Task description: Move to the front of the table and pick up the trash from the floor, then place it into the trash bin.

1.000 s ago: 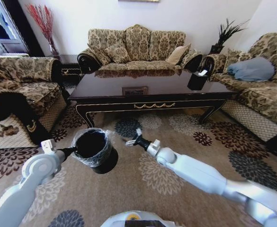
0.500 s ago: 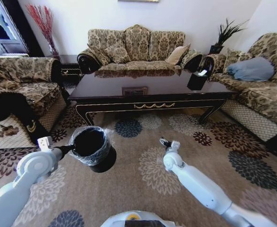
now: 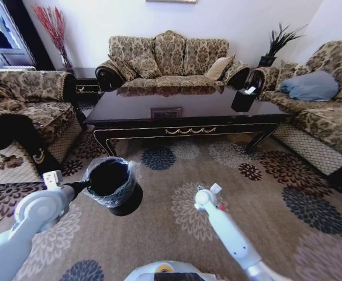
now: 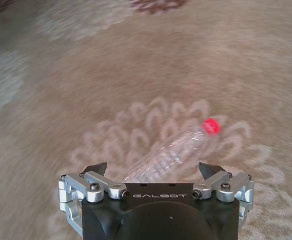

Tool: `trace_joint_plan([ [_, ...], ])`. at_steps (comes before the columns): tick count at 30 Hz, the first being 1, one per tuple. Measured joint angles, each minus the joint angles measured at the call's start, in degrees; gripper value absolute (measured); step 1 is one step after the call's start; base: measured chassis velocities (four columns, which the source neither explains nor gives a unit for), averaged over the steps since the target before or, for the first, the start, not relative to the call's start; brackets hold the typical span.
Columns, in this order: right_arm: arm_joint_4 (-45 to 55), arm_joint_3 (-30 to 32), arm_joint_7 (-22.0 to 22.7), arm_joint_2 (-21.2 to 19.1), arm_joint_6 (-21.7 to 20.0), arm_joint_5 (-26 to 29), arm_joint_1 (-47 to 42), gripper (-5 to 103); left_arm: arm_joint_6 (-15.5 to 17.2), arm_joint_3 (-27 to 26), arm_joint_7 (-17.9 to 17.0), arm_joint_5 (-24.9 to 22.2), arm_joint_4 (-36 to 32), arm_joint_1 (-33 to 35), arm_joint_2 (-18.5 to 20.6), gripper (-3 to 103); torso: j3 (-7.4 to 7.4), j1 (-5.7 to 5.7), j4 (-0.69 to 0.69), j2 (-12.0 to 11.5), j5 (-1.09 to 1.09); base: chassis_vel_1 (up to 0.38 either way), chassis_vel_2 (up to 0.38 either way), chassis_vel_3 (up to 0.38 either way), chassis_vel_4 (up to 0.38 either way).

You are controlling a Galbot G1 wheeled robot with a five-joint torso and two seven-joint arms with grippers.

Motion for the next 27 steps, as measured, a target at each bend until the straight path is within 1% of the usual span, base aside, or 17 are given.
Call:
trace_joint_plan([
  [2, -3.0, 3.5, 0.1, 2.4, 3.2, -2.2, 0.8, 100, -0.1, -0.4, -0.1, 0.1, -0.3, 0.8, -0.2, 4, 0.0, 0.01, 0.0, 0.0, -0.01, 0.0, 0.0, 0.0, 0.0],
  [3, -3.0, 3.5, 0.1, 2.4, 3.2, -2.2, 0.8, 100, -0.1, -0.4, -0.1, 0.1, -0.3, 0.8, -0.2, 4, 0.0, 0.01, 0.0, 0.0, -0.01, 0.0, 0.0, 0.0, 0.0],
  [6, -5.6, 8.7, -0.5, 4.9, 5.8, -2.8, 1.7, 100, -0.1, -1.2, -0.1, 0.1, -0.6, 2.0, -0.2, 4, 0.0, 0.01, 0.0, 0.0, 0.0, 0.0, 0.0, 0.0, 0.0],
  [7, -5.6, 8.7, -0.5, 4.9, 5.8, -2.8, 1.7, 100, -0.1, -1.2, -0.1, 0.1, -0.6, 2.0, -0.2, 4, 0.0, 0.01, 0.0, 0.0, 0.0, 0.0, 0.0, 0.0, 0.0],
  [12, -11.0, 16.4, -3.0, 8.3, 7.5, -2.4, 3.8, 100, -0.2, -1.8, -0.1, 0.3, -1.4, 3.5, -0.4, 4, 0.0, 0.01, -0.01, 0.0, -0.01, 0.0, 0.0, 0.0, 0.0],
  [13, -11.0, 16.4, -3.0, 8.3, 7.5, -2.4, 3.8, 100, -0.2, -1.8, -0.1, 0.3, -1.4, 3.5, -0.4, 4, 0.0, 0.01, -0.01, 0.0, -0.01, 0.0, 0.0, 0.0, 0.0],
  [15, -14.6, 18.5, -4.6, 9.6, 8.2, -2.5, 5.2, 100, -0.2, -2.3, -0.1, 0.3, -2.0, 4.1, -0.6, 4, 0.0, 0.01, 0.0, 0.0, 0.0, 0.0, 0.0, 0.0, 0.0],
  [17, -15.5, 18.8, -5.1, 9.8, 8.4, -2.5, 5.6, 100, -0.2, -2.6, -0.1, 0.3, -2.1, 4.4, -0.6, 4, 0.0, 0.01, -0.01, 0.0, 0.01, 0.0, 0.0, 0.0, 0.0],
  [21, -22.6, 19.7, -8.3, 10.9, 9.8, -3.6, 8.3, 100, -0.2, -3.8, -0.1, 0.6, -2.8, 6.0, -1.4, 4, 0.0, 0.01, 0.0, 0.0, 0.0, 0.0, 0.0, 0.0, 0.0],
  [22, -22.6, 19.7, -8.3, 10.9, 9.8, -3.6, 8.3, 100, -0.2, -3.8, -0.1, 0.6, -2.8, 6.0, -1.4, 4, 0.0, 0.01, 0.0, 0.0, 0.0, 0.0, 0.0, 0.0, 0.0],
  [24, -26.8, 20.4, -9.9, 11.7, 10.6, -5.1, 10.3, 100, -0.2, -4.0, -0.1, 1.0, -3.0, 6.5, -1.8, 4, 0.0, 0.01, 0.0, 0.0, 0.0, 0.0, 0.0, 0.0, 0.0],
  [26, -28.0, 20.6, -10.5, 12.0, 10.9, -5.6, 10.9, 100, -0.2, -4.0, -0.1, 1.2, -3.0, 6.6, -1.9, 4, 0.0, 0.01, 0.0, 0.0, 0.0, 0.0, 0.0, 0.0, 0.0],
  [27, -30.8, 20.9, -11.9, 12.6, 11.5, -6.9, 12.1, 100, -0.2, -4.0, -0.1, 1.3, -3.0, 6.7, -2.1, 4, 0.0, 0.01, 0.0, 0.0, 0.0, 0.0, 0.0, 0.0, 0.0],
])
